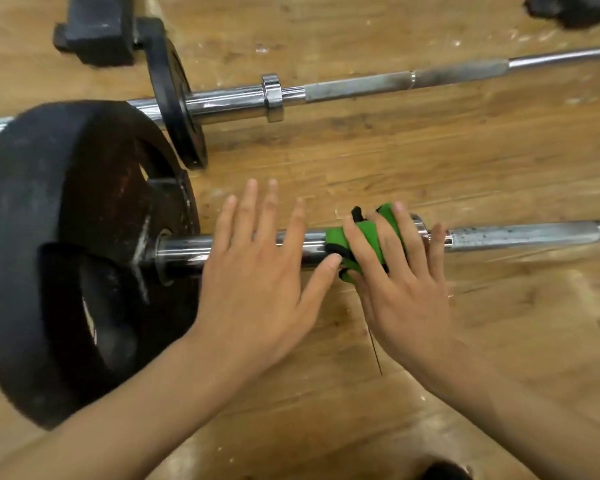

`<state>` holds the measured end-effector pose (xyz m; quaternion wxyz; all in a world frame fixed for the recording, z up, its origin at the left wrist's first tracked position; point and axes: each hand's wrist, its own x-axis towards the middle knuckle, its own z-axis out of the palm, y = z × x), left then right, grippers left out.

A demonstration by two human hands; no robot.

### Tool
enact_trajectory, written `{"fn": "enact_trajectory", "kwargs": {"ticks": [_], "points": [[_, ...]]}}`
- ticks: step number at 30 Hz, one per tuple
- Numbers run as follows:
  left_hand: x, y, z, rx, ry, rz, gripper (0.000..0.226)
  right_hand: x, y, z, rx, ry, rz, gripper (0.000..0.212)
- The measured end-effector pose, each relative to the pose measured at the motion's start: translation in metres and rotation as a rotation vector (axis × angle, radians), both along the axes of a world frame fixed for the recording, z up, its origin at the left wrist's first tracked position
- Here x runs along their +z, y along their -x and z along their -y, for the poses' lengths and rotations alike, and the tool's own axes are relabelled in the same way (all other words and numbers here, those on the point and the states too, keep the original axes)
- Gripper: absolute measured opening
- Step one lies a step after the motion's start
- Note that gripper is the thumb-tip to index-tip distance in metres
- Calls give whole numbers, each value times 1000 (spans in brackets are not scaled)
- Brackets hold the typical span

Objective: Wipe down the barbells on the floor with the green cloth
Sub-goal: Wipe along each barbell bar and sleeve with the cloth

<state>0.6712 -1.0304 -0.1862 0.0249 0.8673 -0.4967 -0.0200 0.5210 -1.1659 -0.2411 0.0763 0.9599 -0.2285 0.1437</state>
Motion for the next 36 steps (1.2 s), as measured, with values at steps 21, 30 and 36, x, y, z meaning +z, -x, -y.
{"fn": "enact_trajectory", "kwargs": {"ticks": [21,30,36], "points": [[-41,-26,32,68,137,124,69,-10,-16,23,26,11,51,54],[-50,-39,49,103,234,195,71,3,-55,36,-60,4,69,46],[-56,-47,58,113,269,226,67,4,-62,52,-28,34,73,43]]}}
